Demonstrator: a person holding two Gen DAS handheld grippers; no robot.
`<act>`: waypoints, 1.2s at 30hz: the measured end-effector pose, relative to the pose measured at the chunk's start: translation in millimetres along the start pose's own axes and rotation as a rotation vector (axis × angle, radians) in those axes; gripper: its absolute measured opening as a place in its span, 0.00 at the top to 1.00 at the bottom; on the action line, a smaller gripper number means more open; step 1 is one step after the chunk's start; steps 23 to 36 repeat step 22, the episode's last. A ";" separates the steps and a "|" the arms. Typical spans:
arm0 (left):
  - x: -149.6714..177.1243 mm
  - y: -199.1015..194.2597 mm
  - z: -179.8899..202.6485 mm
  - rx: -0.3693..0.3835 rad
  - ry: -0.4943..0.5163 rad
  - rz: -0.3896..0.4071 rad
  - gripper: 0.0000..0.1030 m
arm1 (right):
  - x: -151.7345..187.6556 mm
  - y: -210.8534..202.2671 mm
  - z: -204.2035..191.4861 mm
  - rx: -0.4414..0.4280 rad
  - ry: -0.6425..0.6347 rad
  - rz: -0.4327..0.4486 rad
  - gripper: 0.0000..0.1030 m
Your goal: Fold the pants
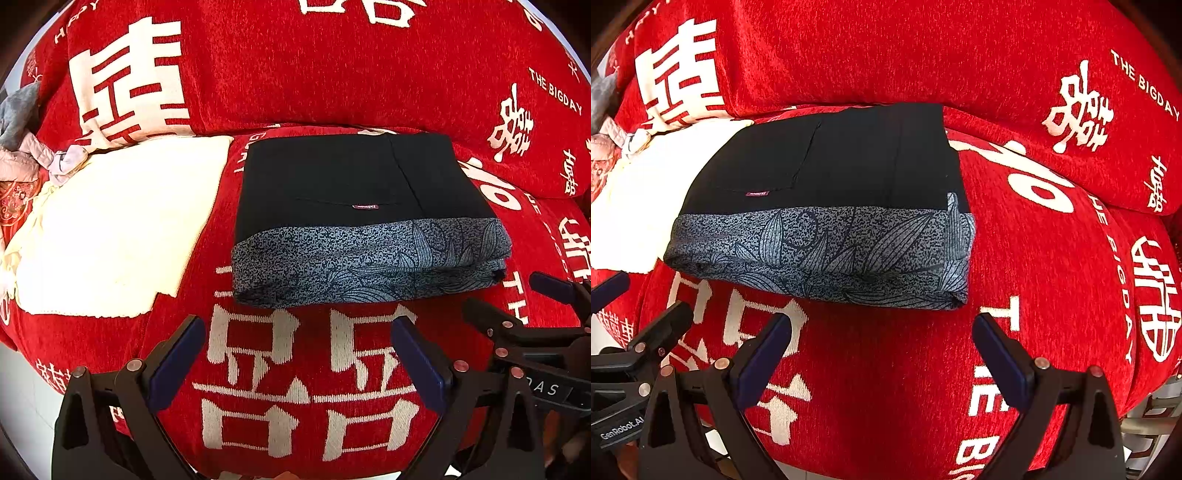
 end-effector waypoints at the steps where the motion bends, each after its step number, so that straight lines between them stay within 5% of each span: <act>1: -0.2 0.1 -0.1 0.000 0.000 0.000 0.02 | 0.0 0.0 0.1 0.000 0.000 0.000 0.04; 36: -7.4 4.0 -2.3 0.035 -0.001 -0.002 0.02 | -8.9 2.0 -1.8 0.003 -0.014 0.005 0.04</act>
Point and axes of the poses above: each gripper's, at about its wrist camera, not at the fingertips, and y roughly the way its jaws point, z to its right, x to its underside, the point moved 4 cm from there along y, roughly the way its jaws point, and after that the axes turned 15 degrees about -x, right-handed, at the moved point
